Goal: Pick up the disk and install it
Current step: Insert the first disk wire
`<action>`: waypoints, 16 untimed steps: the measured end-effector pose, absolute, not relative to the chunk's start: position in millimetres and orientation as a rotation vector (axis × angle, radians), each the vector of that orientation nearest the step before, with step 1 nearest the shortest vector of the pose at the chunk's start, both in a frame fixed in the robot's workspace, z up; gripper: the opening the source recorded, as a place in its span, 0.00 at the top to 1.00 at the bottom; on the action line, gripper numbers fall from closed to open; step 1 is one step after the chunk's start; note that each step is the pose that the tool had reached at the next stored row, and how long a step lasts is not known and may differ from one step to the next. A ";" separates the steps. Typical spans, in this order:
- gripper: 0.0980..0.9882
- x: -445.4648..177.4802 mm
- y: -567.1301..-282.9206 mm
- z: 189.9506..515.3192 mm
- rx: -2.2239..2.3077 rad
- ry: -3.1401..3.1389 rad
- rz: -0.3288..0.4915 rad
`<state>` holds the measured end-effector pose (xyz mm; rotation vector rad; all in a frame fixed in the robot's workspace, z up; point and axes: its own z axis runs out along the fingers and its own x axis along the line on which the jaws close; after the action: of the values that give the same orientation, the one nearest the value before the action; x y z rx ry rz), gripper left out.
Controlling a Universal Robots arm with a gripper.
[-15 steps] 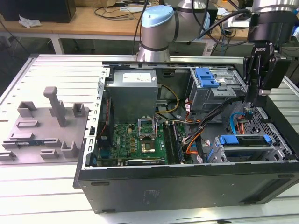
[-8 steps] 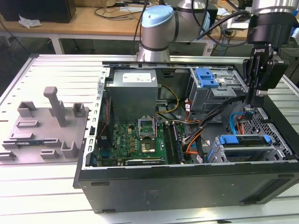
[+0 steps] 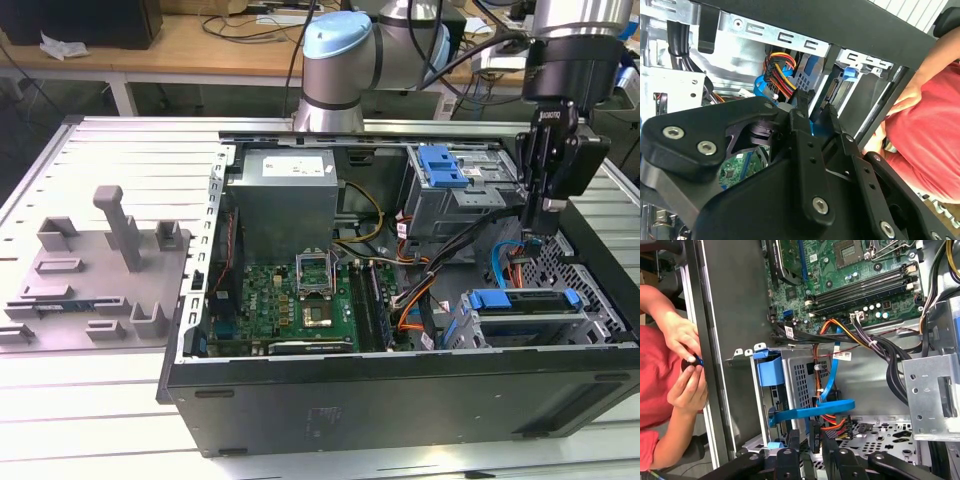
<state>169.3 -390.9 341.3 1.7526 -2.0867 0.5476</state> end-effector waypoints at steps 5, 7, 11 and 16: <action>0.76 168.8 -390.8 337.5 1.751 -2.085 0.550; 0.76 168.4 -390.8 336.4 1.750 -2.084 0.551; 0.76 168.2 -389.5 334.6 1.742 -2.075 0.565; 0.76 167.9 -386.5 331.2 1.729 -2.060 0.587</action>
<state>167.9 -386.5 331.2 1.7295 -2.0599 0.5872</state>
